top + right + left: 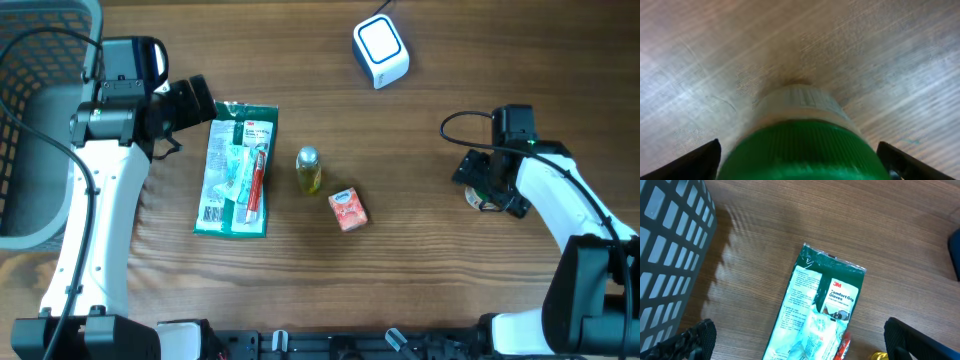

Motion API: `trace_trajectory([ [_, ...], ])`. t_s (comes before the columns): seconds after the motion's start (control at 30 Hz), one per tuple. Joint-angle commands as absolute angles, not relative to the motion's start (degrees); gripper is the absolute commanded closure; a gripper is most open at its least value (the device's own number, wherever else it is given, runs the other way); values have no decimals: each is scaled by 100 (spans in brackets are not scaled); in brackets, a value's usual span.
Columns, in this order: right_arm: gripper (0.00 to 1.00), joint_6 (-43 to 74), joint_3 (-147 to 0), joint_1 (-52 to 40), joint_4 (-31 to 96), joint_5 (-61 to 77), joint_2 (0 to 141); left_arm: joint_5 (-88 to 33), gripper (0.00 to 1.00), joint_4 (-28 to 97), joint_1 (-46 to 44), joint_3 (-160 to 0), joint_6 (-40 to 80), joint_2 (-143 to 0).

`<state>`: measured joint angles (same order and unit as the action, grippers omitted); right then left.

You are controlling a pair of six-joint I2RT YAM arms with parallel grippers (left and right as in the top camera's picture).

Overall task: Scan the item barcode
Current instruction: 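Move the jar right and set it down on the table, then release the jar and move the right gripper to the tissue pack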

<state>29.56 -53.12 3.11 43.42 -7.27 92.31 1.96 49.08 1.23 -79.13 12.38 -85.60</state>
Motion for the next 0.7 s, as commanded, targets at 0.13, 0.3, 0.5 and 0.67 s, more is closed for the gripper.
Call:
trace_trajectory([
  [0.13, 1, 2834, -7015, 307, 5944, -464, 8656, 154, 0, 4893, 145, -7994, 1288, -8519],
  [0.3, 18, 2108, -7452, 263, 6184, 1155, 8250, 154, 0, 4895, 145, -7994, 1288, -8519],
  [0.5, 32, 2099, -7365, -316, 6029, 1804, 8219, 154, 0, 4893, 145, -7994, 1288, -8519],
  [0.67, 33, 2104, -7013, -1210, 5533, 1785, 8276, 154, 0, 4895, 145, -7994, 1288, -8519],
])
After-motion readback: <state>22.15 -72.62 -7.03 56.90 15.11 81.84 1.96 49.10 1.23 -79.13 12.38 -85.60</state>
